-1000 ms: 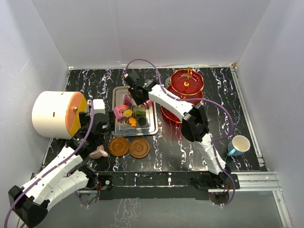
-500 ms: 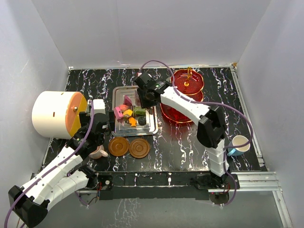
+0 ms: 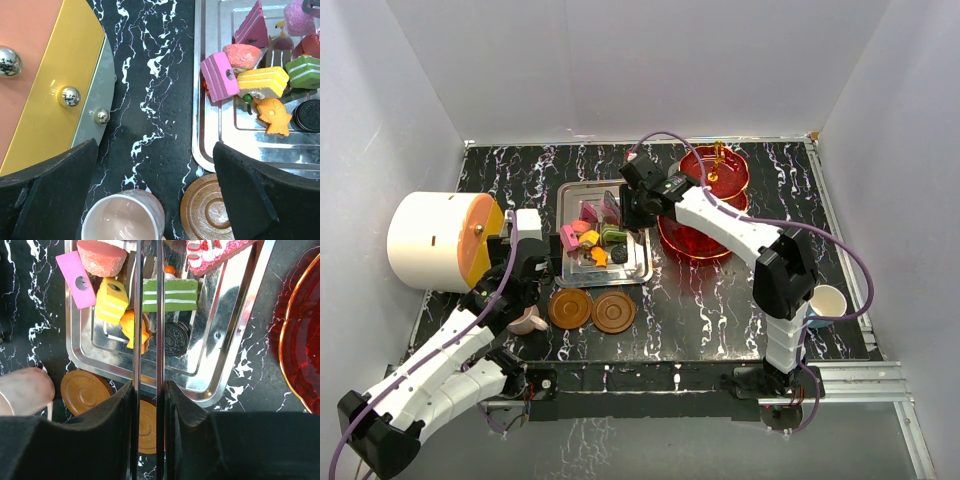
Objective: Serve the afternoon tea
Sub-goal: Adjust the dessert on the tray.
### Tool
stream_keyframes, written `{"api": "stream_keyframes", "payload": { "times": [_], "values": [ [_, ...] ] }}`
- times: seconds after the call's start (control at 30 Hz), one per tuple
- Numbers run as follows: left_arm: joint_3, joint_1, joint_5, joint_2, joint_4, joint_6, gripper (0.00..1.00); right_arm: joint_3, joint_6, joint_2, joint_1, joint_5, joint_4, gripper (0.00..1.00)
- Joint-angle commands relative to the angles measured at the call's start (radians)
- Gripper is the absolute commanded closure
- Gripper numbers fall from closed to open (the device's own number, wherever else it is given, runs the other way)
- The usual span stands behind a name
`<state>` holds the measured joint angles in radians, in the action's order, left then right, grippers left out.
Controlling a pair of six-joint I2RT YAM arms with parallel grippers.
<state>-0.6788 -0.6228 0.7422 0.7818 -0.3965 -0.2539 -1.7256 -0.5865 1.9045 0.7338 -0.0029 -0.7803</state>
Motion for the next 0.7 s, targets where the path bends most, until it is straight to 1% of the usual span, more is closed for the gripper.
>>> {"api": "stream_keyframes", "payload": {
  "times": [0.0, 0.17, 0.47, 0.57, 0.67],
  "values": [
    [-0.005, 0.006, 0.002, -0.011, 0.011, 0.006, 0.01, -0.013, -0.009, 0.009, -0.017, -0.008, 0.057, 0.75],
    [-0.005, 0.006, 0.001, -0.009, 0.006, 0.005, 0.01, -0.08, 0.029, 0.087, -0.04, 0.005, 0.033, 0.73],
    [-0.006, 0.006, -0.001, -0.009, 0.008, 0.004, 0.01, -0.276, 0.1, 0.212, -0.046, 0.008, -0.071, 0.68],
    [-0.004, 0.006, -0.001, -0.009, 0.013, 0.008, 0.01, -0.342, 0.123, 0.242, -0.046, 0.053, -0.122, 0.67],
    [-0.005, 0.006, -0.004, -0.006, 0.014, 0.009, 0.01, -0.443, 0.154, 0.267, -0.044, 0.104, -0.19, 0.67]
  ]
}}
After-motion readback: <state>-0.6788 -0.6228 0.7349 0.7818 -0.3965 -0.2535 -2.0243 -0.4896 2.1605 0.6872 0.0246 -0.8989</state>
